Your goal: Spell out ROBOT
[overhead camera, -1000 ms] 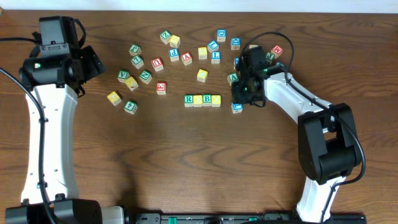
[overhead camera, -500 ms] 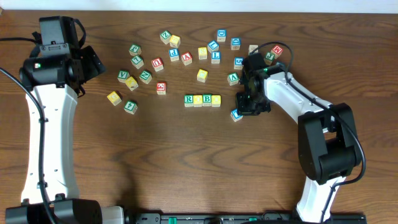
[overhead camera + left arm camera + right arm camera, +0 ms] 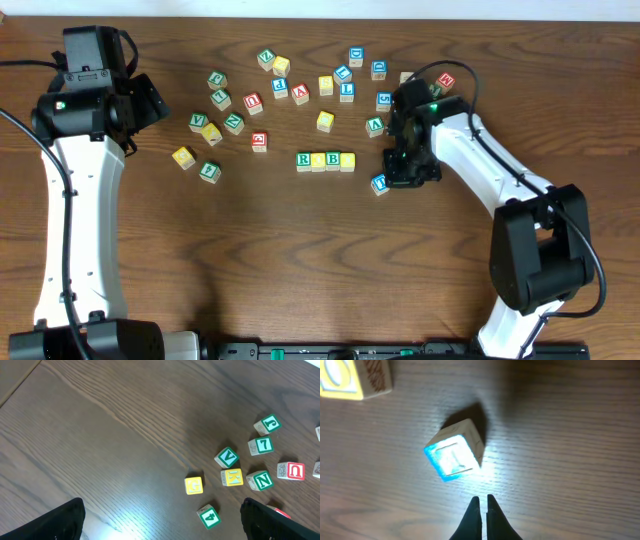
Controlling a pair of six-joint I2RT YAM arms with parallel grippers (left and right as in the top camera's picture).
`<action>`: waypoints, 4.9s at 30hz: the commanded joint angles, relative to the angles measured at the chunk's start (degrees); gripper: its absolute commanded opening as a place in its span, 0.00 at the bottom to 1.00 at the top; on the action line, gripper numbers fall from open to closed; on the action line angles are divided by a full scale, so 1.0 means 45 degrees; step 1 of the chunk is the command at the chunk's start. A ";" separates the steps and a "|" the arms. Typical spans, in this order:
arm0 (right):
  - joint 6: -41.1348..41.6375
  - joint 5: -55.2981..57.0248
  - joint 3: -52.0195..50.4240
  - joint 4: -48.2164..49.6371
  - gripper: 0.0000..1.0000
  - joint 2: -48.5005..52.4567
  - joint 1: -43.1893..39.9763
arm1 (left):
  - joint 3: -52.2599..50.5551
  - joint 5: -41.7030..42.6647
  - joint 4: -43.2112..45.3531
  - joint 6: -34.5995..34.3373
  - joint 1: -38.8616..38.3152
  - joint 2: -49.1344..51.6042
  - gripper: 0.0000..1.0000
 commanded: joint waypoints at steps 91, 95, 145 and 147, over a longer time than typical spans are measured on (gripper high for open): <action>0.1812 0.0806 -0.2035 0.6611 0.01 0.0151 0.0194 | -0.0189 -0.0219 0.0015 -0.0010 0.0053 -0.0126 0.98; 0.1588 0.0816 -0.2035 0.6645 0.01 0.0155 0.0461 | -0.0189 -0.0219 0.0015 -0.0010 0.0053 -0.0126 0.97; 0.0860 -0.0097 -0.2035 0.7121 0.01 0.0291 0.0622 | -0.0189 -0.0219 0.0015 -0.0010 0.0053 -0.0126 0.98; 0.0821 -0.0097 -0.2030 0.7067 0.01 0.0194 0.0583 | -0.0189 -0.0219 0.0015 -0.0010 0.0053 -0.0126 0.97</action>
